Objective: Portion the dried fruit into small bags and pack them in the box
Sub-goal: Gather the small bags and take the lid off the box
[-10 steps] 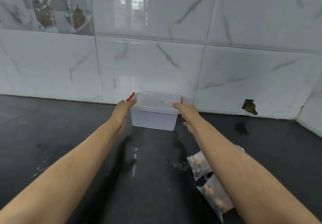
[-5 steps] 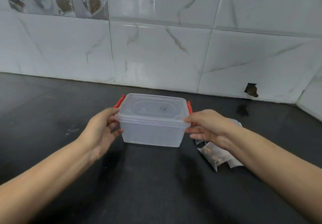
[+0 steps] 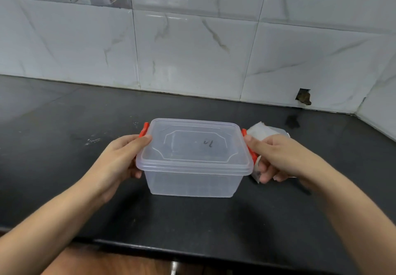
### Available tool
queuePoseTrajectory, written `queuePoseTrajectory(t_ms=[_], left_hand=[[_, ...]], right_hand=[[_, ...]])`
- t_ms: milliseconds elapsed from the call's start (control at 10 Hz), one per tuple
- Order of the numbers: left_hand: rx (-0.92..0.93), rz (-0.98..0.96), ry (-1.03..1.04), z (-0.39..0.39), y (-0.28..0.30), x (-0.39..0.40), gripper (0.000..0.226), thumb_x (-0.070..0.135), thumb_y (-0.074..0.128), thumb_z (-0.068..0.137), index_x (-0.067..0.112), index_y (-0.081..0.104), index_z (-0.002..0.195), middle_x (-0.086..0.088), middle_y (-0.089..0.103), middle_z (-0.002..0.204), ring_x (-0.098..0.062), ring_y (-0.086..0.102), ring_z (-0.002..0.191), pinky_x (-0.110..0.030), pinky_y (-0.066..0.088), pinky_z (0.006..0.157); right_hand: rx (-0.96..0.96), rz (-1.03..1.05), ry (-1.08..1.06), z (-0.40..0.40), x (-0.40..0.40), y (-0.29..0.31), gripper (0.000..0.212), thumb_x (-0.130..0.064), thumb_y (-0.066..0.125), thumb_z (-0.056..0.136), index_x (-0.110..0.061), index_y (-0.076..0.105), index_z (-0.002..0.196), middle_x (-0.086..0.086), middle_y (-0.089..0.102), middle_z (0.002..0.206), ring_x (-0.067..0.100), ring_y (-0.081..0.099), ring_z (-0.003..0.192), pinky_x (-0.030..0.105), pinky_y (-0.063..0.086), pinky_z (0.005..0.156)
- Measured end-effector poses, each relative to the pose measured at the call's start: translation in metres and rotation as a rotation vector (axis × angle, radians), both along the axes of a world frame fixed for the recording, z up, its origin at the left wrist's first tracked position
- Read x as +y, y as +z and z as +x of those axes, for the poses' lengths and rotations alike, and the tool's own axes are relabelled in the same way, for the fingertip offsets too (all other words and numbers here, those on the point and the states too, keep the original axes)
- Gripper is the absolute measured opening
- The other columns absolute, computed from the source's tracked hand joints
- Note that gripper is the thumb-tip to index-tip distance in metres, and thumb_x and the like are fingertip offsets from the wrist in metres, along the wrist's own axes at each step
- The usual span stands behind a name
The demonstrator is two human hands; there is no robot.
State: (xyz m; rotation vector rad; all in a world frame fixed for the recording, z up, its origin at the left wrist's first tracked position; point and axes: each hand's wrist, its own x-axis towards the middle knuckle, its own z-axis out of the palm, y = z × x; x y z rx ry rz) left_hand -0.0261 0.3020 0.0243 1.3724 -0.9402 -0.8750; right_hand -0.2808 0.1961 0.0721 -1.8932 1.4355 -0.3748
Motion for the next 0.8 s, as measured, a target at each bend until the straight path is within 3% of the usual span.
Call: queuePoseTrajectory(t_ms=[100, 200, 300, 400, 500, 600, 700, 800], left_hand=[[-0.097, -0.004, 0.023, -0.001, 0.001, 0.001, 0.035, 0.036, 0.056, 0.083, 0.021, 0.061, 0.051, -0.002, 0.05, 0.055, -0.013, 0.043, 0.048, -0.026, 0.036, 0.046], [-0.105, -0.032, 0.086, -0.001, -0.003, -0.002, 0.034, 0.031, 0.051, 0.08, 0.011, 0.054, 0.053, -0.01, 0.049, 0.054, -0.021, 0.043, 0.048, -0.03, 0.036, 0.051], [-0.096, -0.026, 0.14, 0.0, -0.006, -0.006, 0.034, 0.016, 0.045, 0.092, -0.004, 0.053, 0.066, -0.014, 0.05, 0.054, -0.023, 0.044, 0.048, -0.03, 0.038, 0.049], [0.027, 0.015, 0.173, 0.002, -0.006, -0.008, 0.03, 0.009, 0.04, 0.093, -0.003, 0.05, 0.068, -0.009, 0.053, 0.049, -0.02, 0.046, 0.042, -0.026, 0.04, 0.041], [0.135, 0.06, 0.155, 0.006, -0.005, -0.006, 0.03, 0.011, 0.04, 0.096, 0.003, 0.055, 0.071, -0.005, 0.054, 0.051, -0.015, 0.048, 0.04, -0.022, 0.041, 0.037], [0.066, 0.088, 0.154, 0.012, -0.01, -0.004, 0.019, 0.02, 0.05, 0.094, 0.01, 0.066, 0.094, -0.007, 0.063, 0.084, -0.018, 0.059, 0.067, -0.032, 0.049, 0.054], [-0.166, -0.04, 0.304, 0.015, -0.014, 0.002, 0.042, 0.027, 0.062, 0.085, 0.026, 0.056, 0.127, 0.003, 0.058, 0.125, -0.012, 0.056, 0.11, -0.027, 0.045, 0.088], [-0.566, -0.238, 0.273, 0.004, -0.003, 0.012, 0.049, 0.049, 0.061, 0.071, 0.037, 0.061, 0.118, 0.016, 0.052, 0.127, 0.011, 0.043, 0.118, -0.007, 0.032, 0.092]], right_hand=[[0.053, -0.109, -0.018, 0.006, -0.004, -0.008, 0.054, -0.044, 0.036, 0.099, -0.011, 0.052, 0.059, 0.006, 0.06, 0.05, 0.012, 0.057, 0.042, 0.018, 0.034, 0.044], [0.107, -0.218, -0.014, 0.01, -0.001, -0.016, 0.039, -0.025, 0.036, 0.098, -0.011, 0.049, 0.064, 0.004, 0.06, 0.05, 0.011, 0.056, 0.043, 0.023, 0.041, 0.051], [0.094, -0.229, -0.07, 0.012, 0.002, -0.02, 0.035, -0.021, 0.039, 0.099, -0.018, 0.042, 0.064, 0.004, 0.059, 0.06, 0.017, 0.058, 0.052, 0.028, 0.049, 0.054], [0.209, -0.219, -0.096, 0.011, 0.004, -0.024, 0.038, -0.012, 0.051, 0.094, -0.02, 0.03, 0.063, 0.0, 0.059, 0.066, 0.013, 0.055, 0.058, 0.028, 0.051, 0.066], [0.036, -0.208, -0.128, 0.005, 0.001, -0.026, 0.037, -0.018, 0.04, 0.098, -0.017, 0.045, 0.061, -0.002, 0.055, 0.046, 0.015, 0.053, 0.043, 0.028, 0.048, 0.048], [0.137, -0.224, -0.095, -0.004, 0.001, -0.028, 0.041, -0.027, 0.038, 0.099, -0.013, 0.054, 0.063, 0.007, 0.062, 0.053, 0.019, 0.058, 0.045, 0.032, 0.052, 0.054], [0.342, -0.443, -0.115, -0.012, 0.01, -0.02, 0.036, -0.039, 0.044, 0.094, -0.019, 0.067, 0.075, 0.0, 0.068, 0.06, 0.017, 0.062, 0.06, 0.027, 0.046, 0.056], [0.289, -0.673, -0.129, -0.009, 0.02, -0.014, 0.025, -0.046, 0.046, 0.091, -0.033, 0.066, 0.094, -0.013, 0.063, 0.068, 0.011, 0.055, 0.066, 0.026, 0.035, 0.055]])
